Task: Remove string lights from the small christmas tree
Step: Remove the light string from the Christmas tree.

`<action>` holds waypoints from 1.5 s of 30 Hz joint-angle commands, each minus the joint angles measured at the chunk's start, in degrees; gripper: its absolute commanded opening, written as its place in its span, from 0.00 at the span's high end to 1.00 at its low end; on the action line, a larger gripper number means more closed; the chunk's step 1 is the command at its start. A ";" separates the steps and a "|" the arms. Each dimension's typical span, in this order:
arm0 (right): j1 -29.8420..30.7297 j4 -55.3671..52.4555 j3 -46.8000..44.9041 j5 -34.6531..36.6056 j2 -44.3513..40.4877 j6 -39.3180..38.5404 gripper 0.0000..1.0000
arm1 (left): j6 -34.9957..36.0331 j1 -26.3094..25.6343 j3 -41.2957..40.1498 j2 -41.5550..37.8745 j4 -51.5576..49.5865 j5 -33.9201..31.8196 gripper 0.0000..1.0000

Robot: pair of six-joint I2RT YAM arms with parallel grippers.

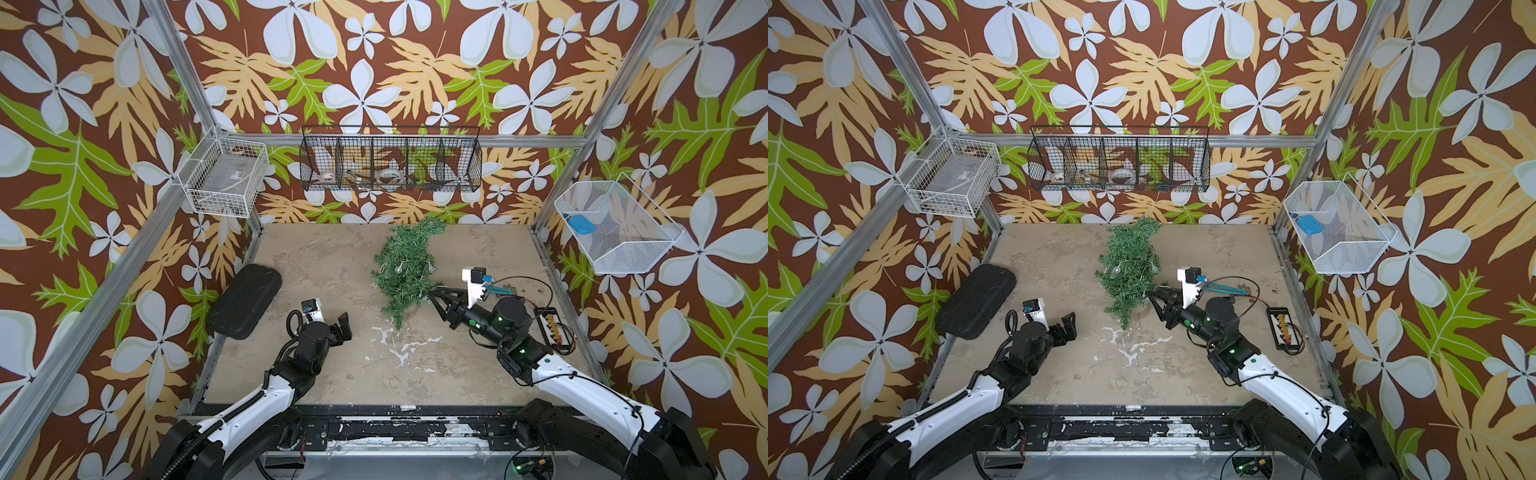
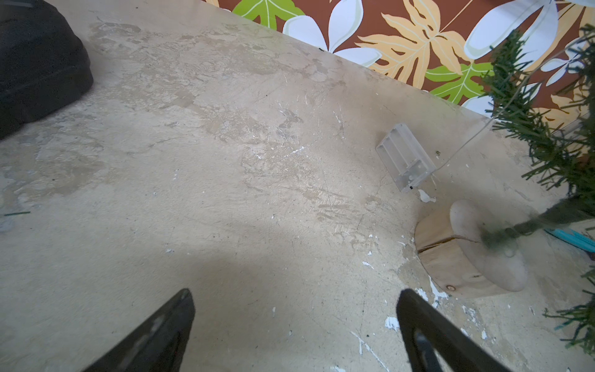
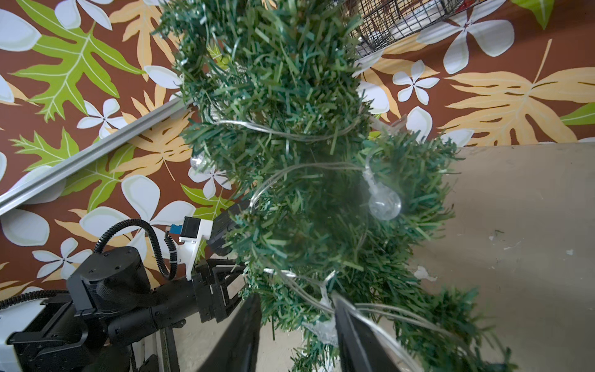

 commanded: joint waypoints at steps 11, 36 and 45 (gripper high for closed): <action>2.95 -1.78 3.35 7.92 4.79 -8.47 0.57 | -0.36 0.02 0.13 -0.63 0.37 -1.06 0.00; 4.10 -8.65 4.13 13.34 -3.43 -10.11 0.97 | -0.36 0.01 0.04 -0.86 0.48 -1.25 0.00; 3.99 -14.60 9.71 14.68 -6.45 -11.06 1.00 | -0.29 -0.01 -0.03 -0.76 0.28 -1.20 0.00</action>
